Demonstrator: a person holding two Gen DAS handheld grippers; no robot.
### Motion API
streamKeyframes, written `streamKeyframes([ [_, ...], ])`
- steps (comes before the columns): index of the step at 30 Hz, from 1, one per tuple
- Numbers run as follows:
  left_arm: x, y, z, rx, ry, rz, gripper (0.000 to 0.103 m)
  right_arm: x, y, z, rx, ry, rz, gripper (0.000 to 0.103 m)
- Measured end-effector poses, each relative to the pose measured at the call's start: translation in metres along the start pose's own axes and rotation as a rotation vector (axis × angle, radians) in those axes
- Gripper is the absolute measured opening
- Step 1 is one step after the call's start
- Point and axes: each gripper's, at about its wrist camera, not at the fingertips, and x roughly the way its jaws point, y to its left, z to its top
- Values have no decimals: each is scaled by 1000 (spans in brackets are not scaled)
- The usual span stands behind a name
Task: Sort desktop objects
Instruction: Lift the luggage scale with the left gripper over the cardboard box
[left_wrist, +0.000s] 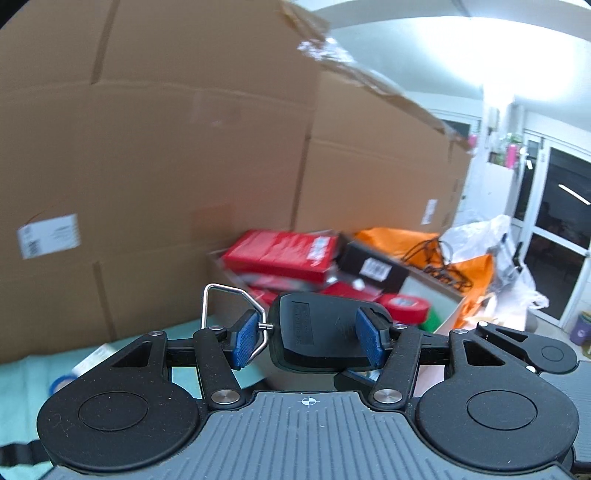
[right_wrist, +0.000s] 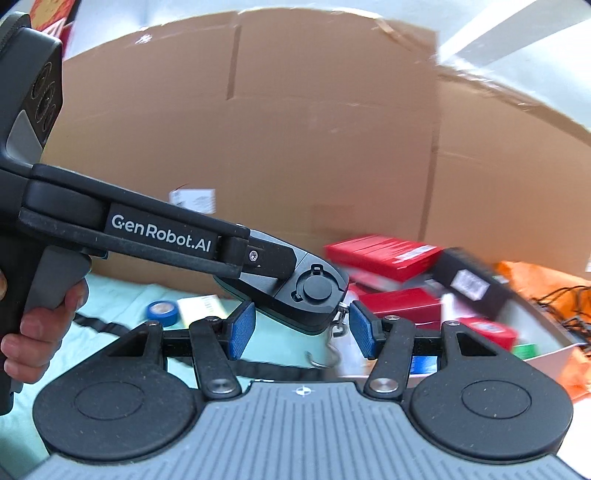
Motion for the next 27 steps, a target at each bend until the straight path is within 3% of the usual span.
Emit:
streamKeyframes([
  [14,81,-79,43,61,-19,-128,59,-4,-100,7,1,-60,-165,61],
  [27,161,-98,46,5,51,-166,60,26,-162,-9,-19,-30,-177,61],
])
